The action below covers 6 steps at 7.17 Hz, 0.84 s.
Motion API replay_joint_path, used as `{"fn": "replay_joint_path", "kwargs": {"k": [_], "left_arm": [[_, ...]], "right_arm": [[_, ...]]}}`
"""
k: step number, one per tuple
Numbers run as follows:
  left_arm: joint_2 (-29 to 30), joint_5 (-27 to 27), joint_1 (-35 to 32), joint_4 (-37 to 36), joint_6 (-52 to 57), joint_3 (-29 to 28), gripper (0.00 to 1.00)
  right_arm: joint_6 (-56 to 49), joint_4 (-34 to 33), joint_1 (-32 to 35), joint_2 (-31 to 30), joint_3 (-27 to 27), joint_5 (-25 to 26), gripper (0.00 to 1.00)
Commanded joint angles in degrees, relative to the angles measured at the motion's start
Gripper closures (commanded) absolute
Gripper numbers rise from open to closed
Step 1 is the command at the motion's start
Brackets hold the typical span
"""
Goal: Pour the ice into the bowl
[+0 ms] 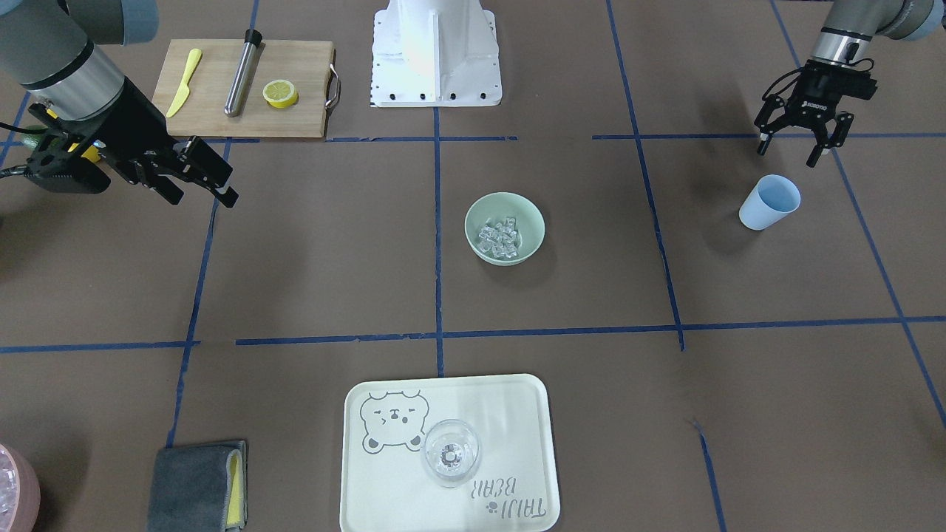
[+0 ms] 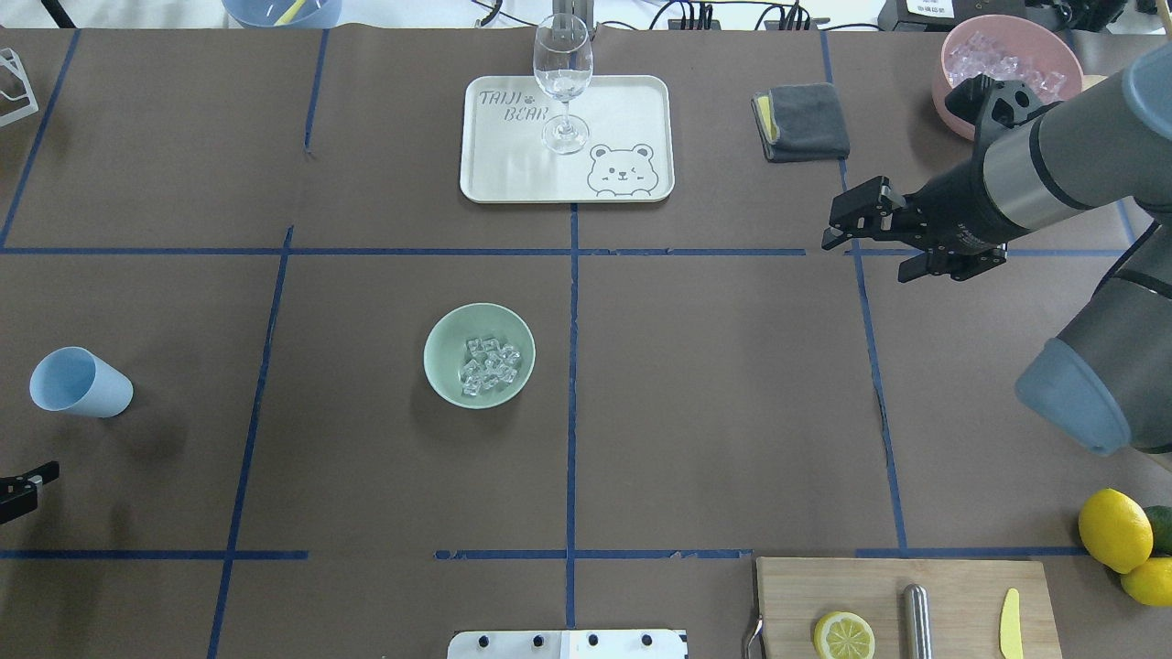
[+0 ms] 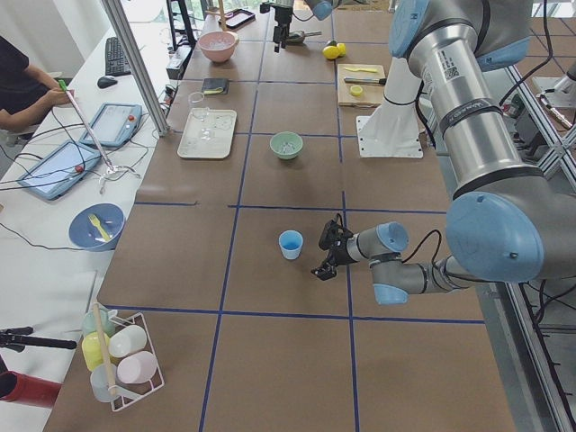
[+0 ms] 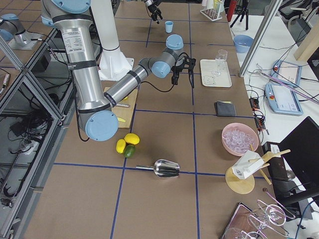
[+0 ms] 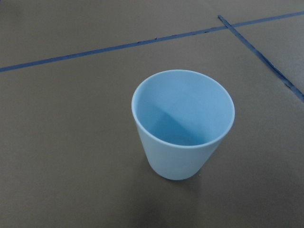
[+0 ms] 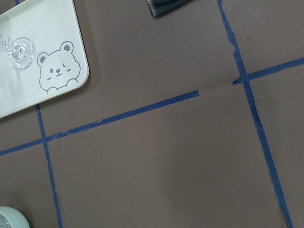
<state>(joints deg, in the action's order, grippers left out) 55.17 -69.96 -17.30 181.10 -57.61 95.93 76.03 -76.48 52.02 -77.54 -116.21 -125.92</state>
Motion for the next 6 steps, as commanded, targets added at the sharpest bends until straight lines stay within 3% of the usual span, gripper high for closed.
{"fn": "replay_joint_path", "kwargs": {"k": [1, 2, 3, 4, 6], "left_arm": [[0.02, -11.12, -12.09, 0.22, 9.93, -0.21, 0.00], [0.72, -18.91, -17.45, -0.13, 13.28, -0.39, 0.00], [5.07, -26.38, -25.25, -1.26, 16.80, -2.74, 0.00], [7.82, -34.72, -32.29, -6.58, 19.18, -3.20, 0.00], [14.93, -44.08, -44.35, -19.49, 29.78, -2.77, 0.00]], "right_arm": [[0.08, -0.08, 0.10, 0.02, -0.59, -0.03, 0.00], [0.43, -0.16, -0.16, 0.28, -0.95, 0.15, 0.00], [1.82, -0.08, -3.73, 0.80, -0.86, 2.24, 0.00], [3.84, 0.01, -7.25, 1.94, -0.69, 5.82, 0.00], [10.23, -0.16, -13.49, 7.19, 0.79, 9.71, 0.00]]}}
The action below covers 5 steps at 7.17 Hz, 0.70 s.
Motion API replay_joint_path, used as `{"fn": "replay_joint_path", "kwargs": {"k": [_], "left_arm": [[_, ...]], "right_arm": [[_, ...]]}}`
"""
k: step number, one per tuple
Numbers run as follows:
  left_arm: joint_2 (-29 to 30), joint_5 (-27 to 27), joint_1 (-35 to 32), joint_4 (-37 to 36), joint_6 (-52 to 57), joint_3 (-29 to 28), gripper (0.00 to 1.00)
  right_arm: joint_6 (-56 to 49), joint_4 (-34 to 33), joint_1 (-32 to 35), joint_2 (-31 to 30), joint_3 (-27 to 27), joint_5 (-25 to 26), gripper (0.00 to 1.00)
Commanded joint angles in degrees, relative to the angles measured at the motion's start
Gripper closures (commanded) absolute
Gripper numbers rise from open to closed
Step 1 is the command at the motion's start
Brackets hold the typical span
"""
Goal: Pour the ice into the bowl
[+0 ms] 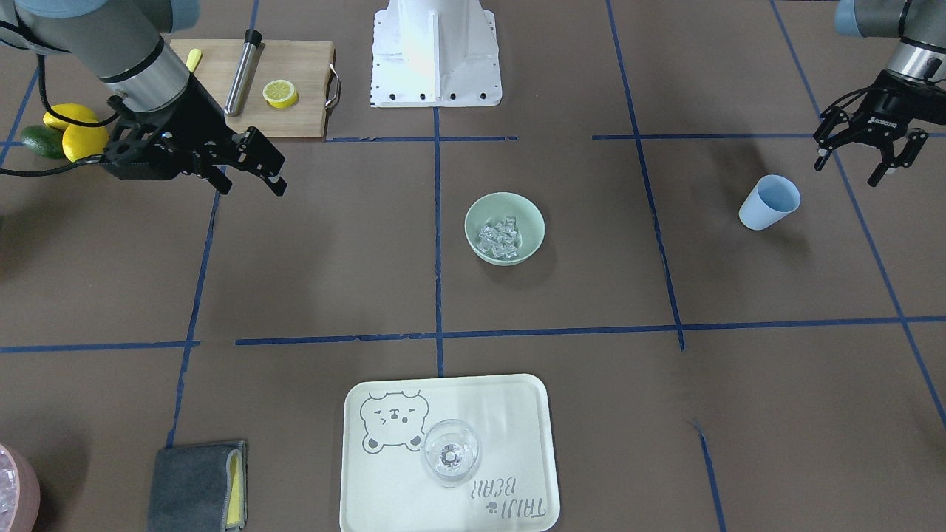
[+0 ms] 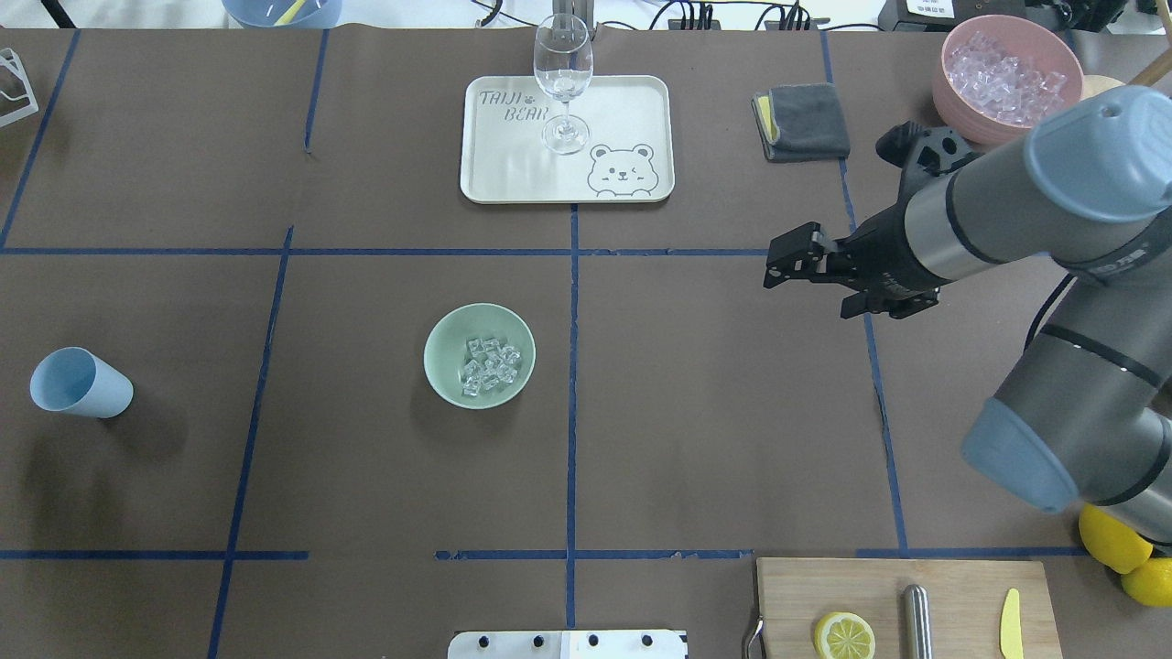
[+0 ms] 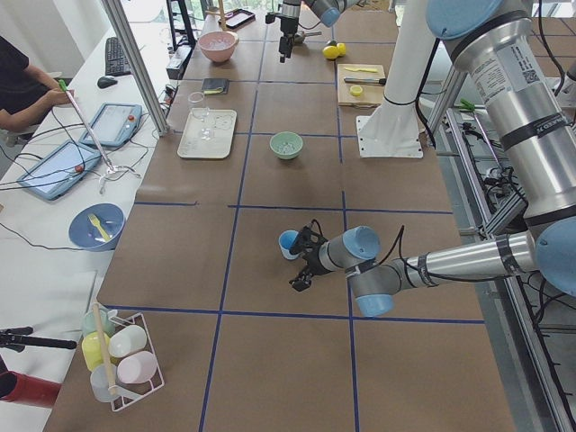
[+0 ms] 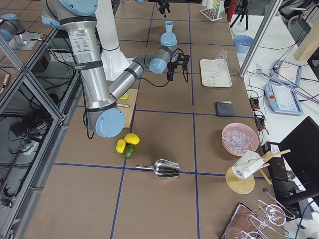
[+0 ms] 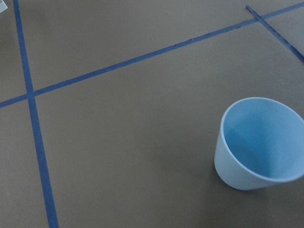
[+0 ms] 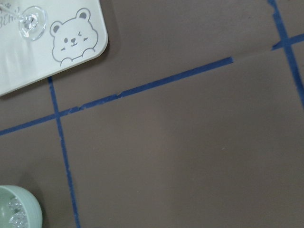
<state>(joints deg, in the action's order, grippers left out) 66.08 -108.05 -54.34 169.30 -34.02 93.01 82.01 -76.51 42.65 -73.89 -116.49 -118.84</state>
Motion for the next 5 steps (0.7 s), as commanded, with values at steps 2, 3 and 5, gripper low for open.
{"fn": "replay_joint_path", "kwargs": {"k": [2, 3, 5], "left_arm": [[11.40, -15.82, -16.11, -21.48, 11.31, 0.51, 0.00], [15.70, -19.45, -19.98, -29.64, 13.17, 1.29, 0.00], [21.51, -22.91, -24.99, -49.75, 23.07, 5.41, 0.00]], "right_arm": [[8.94, -0.13, -11.68, 8.91, 4.24, 11.30, 0.00], [9.56, -0.13, -14.24, 10.85, 6.17, 14.13, 0.00], [9.48, -0.13, -18.73, 16.28, 12.92, 19.32, 0.00]]}}
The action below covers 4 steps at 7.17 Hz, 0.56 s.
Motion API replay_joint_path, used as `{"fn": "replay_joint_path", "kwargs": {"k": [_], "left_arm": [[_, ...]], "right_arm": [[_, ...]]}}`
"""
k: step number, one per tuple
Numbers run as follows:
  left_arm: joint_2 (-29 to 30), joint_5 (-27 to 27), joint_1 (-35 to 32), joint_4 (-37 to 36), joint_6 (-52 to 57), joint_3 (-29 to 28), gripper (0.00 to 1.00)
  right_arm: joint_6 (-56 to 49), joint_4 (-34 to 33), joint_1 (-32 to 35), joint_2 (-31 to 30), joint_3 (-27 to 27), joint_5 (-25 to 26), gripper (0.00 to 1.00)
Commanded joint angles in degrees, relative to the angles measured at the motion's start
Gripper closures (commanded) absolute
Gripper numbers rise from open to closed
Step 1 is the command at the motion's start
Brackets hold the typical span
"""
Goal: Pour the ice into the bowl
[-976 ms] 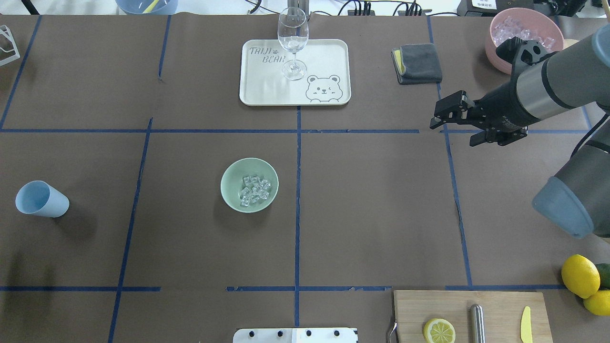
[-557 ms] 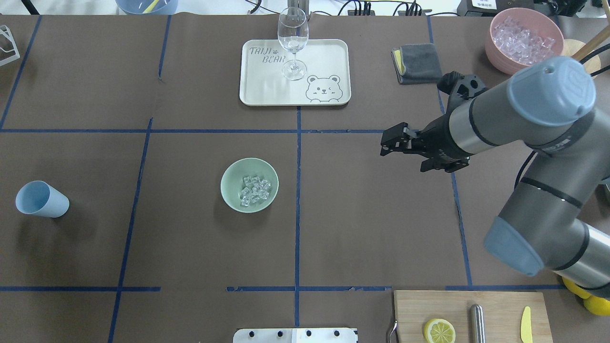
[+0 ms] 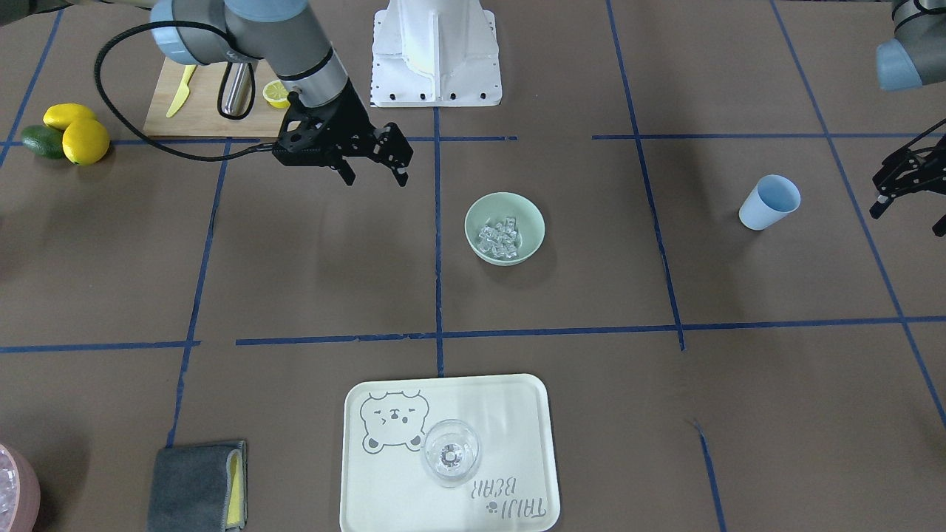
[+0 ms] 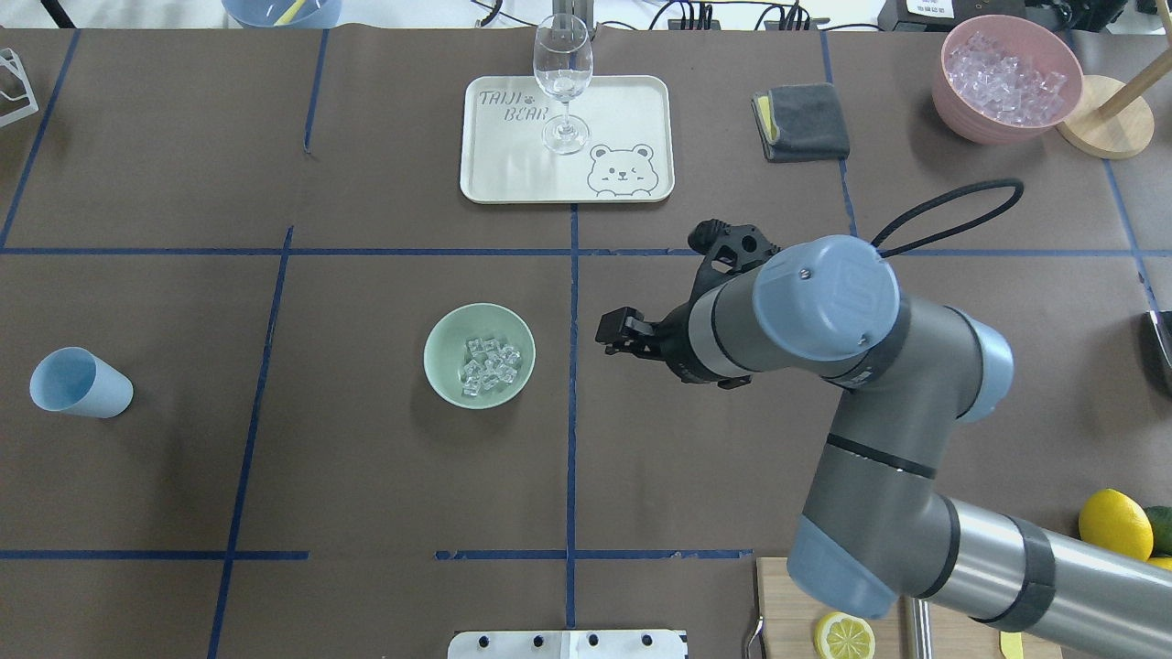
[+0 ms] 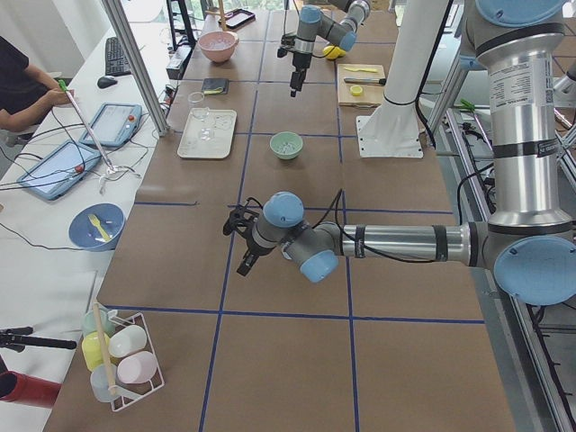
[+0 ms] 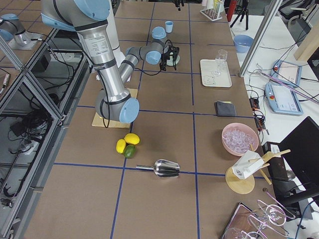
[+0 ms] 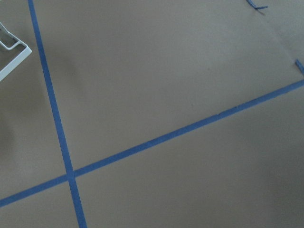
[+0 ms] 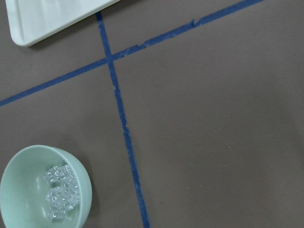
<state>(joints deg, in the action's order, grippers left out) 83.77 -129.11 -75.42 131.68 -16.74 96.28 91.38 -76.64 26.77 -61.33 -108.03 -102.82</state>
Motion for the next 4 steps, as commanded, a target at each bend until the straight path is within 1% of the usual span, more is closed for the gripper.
{"fn": "replay_joint_path", "kwargs": {"k": [1, 2, 3, 4], "left_arm": [[8.12, -1.85, -6.90, -22.33, 7.49, 4.51, 0.00], [8.43, -1.85, -7.89, -27.30, 9.07, 7.14, 0.00], [4.34, -1.94, -9.03, -27.70, 9.18, 8.74, 0.00], [2.82, -1.77, -9.13, -27.18, 10.05, 8.14, 0.00]], "right_arm": [[0.11, 0.00, -3.65, 7.93, 9.46, 3.94, 0.00], [0.20, 0.00, -3.75, 10.50, 12.64, 3.94, 0.00], [0.29, 0.00, -3.75, 13.66, 16.94, 4.03, 0.00], [0.38, 0.09, -3.75, 15.25, 19.41, 4.03, 0.01]]}}
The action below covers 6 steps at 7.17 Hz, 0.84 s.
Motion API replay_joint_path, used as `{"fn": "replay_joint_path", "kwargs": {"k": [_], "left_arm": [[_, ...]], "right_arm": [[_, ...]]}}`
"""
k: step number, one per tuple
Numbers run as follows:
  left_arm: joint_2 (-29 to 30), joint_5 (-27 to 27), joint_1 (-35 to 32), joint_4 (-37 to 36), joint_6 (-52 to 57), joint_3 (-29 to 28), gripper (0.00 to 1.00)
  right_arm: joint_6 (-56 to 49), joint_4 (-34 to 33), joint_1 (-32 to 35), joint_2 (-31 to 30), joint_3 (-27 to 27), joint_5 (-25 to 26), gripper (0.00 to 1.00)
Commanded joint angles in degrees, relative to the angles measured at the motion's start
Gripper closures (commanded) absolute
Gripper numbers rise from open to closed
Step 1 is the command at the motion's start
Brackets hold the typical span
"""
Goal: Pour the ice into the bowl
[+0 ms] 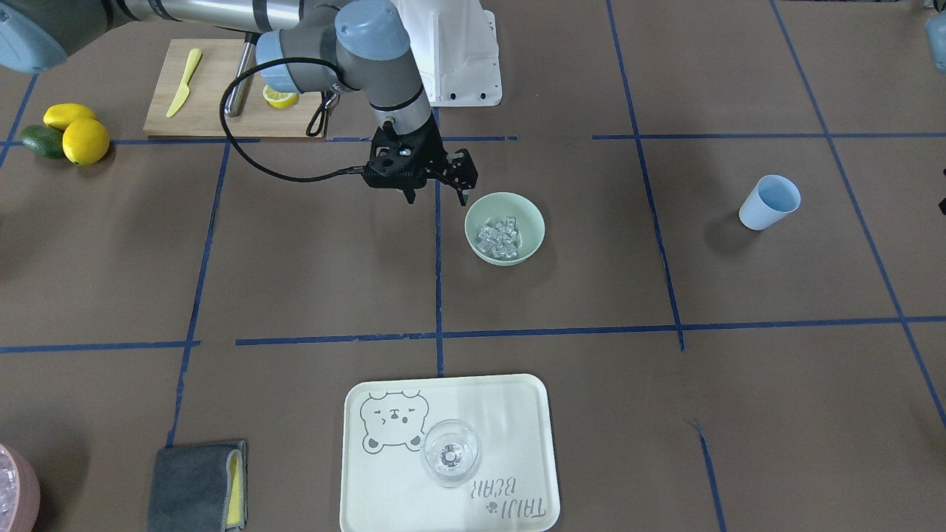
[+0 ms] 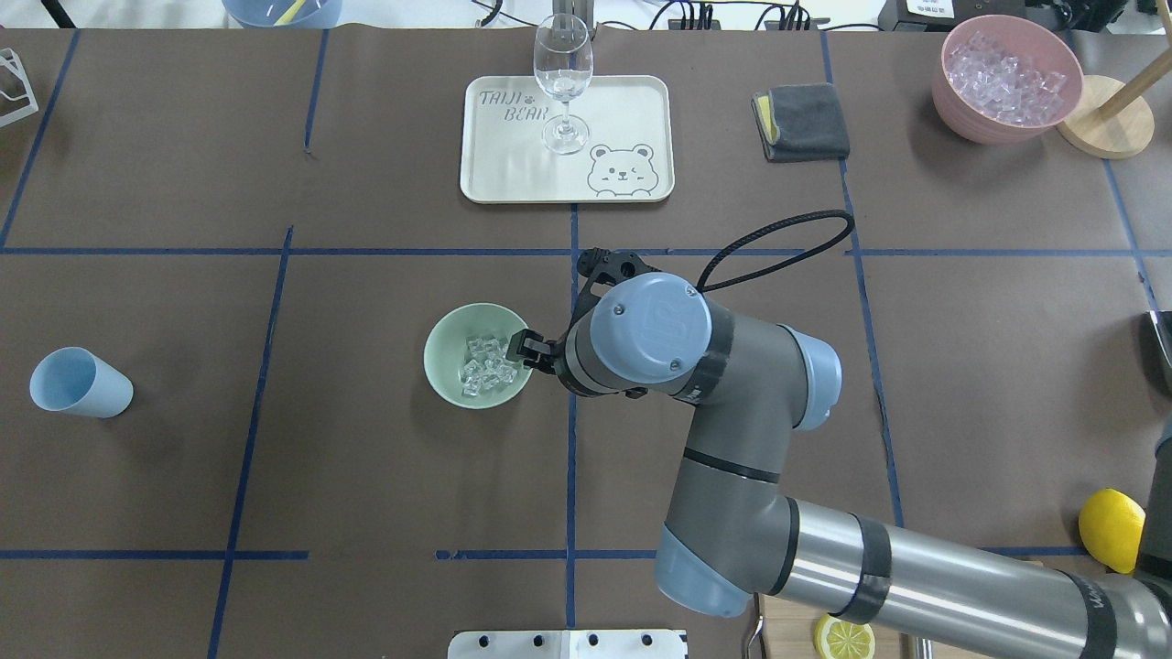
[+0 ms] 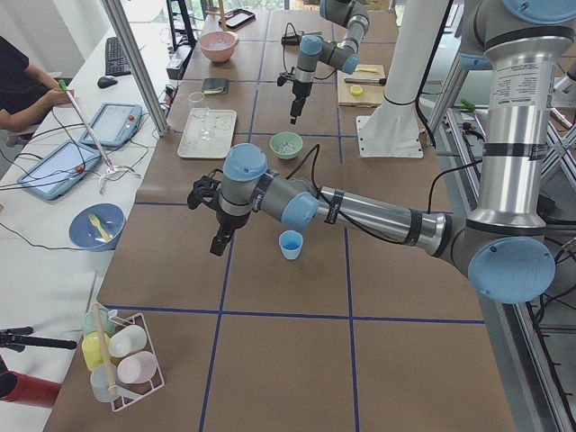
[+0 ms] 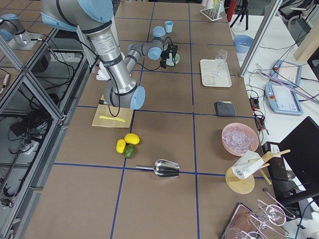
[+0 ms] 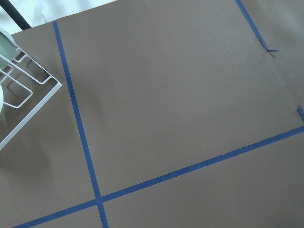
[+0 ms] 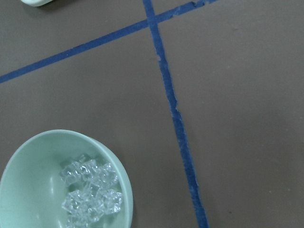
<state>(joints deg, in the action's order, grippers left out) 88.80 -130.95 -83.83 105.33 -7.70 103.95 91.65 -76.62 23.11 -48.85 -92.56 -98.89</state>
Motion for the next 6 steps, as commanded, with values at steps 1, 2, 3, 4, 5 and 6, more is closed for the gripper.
{"fn": "replay_joint_path", "kwargs": {"k": [1, 2, 3, 4, 5, 6], "left_arm": [[-2.23, 0.52, -0.46, -0.66, 0.59, -0.14, 0.00], [-2.23, 0.44, -0.45, -0.57, 0.32, -0.50, 0.00], [-2.23, 0.17, -0.63, -0.57, 0.32, -0.41, 0.00], [-2.23, 0.17, -0.63, -0.57, 0.32, 0.02, 0.00], [-2.23, 0.52, -0.63, -0.57, 0.32, 0.11, 0.00], [-2.32, 0.52, -0.72, -0.57, 0.32, 0.55, 0.00]], "right_arm": [[0.11, -0.02, -0.08, 4.01, 5.80, 0.88, 0.02], [0.11, -0.02, -0.08, 5.76, 8.34, 2.19, 0.02], [0.80, 0.24, -0.08, 6.13, 10.02, 2.55, 0.04], [1.59, 0.51, -0.69, 7.70, 12.47, 3.69, 0.07], [1.51, 0.60, -0.69, 7.80, 12.49, 3.70, 0.19], [1.51, 0.60, -0.69, 7.89, 12.49, 3.70, 0.63]]}}
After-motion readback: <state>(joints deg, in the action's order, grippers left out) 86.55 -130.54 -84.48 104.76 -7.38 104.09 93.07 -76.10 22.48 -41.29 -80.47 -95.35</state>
